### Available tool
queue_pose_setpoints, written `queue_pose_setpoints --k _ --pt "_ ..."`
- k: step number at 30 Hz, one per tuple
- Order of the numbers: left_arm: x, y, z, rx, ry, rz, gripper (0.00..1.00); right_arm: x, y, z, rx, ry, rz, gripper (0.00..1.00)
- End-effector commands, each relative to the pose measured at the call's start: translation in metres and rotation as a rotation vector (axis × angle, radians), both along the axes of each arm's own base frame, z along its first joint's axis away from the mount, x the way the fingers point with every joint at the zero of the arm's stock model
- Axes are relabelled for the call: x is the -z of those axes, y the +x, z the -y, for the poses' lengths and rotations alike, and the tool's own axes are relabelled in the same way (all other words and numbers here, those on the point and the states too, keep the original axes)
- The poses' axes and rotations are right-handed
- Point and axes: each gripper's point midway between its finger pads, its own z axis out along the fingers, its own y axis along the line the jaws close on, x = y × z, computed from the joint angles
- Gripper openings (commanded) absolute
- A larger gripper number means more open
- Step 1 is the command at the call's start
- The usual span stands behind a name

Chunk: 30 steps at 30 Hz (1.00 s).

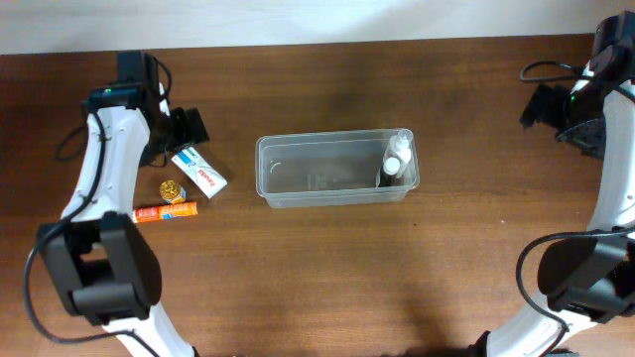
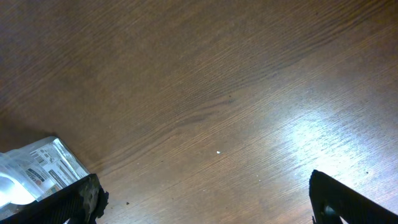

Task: Pack container
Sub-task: 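Lower the left gripper onto the white Panadol box and grasp it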

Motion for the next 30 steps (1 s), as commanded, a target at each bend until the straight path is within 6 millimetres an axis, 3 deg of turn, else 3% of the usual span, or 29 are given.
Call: queue_pose_setpoints --k 1,16,30 --pt "0.01 0.002 0.002 -0.014 -0.025 -0.023 0.99 0.001 0.001 -0.001 0.01 0.004 0.003 0.98" --pt "0.039 -0.001 0.009 -0.055 -0.041 -0.097 0.99 0.001 0.001 -0.001 0.01 0.004 0.003 0.98" --pt "0.041 -0.008 0.011 -0.08 -0.057 -0.127 0.99 0.001 0.001 -0.001 0.01 0.004 0.003 0.99"
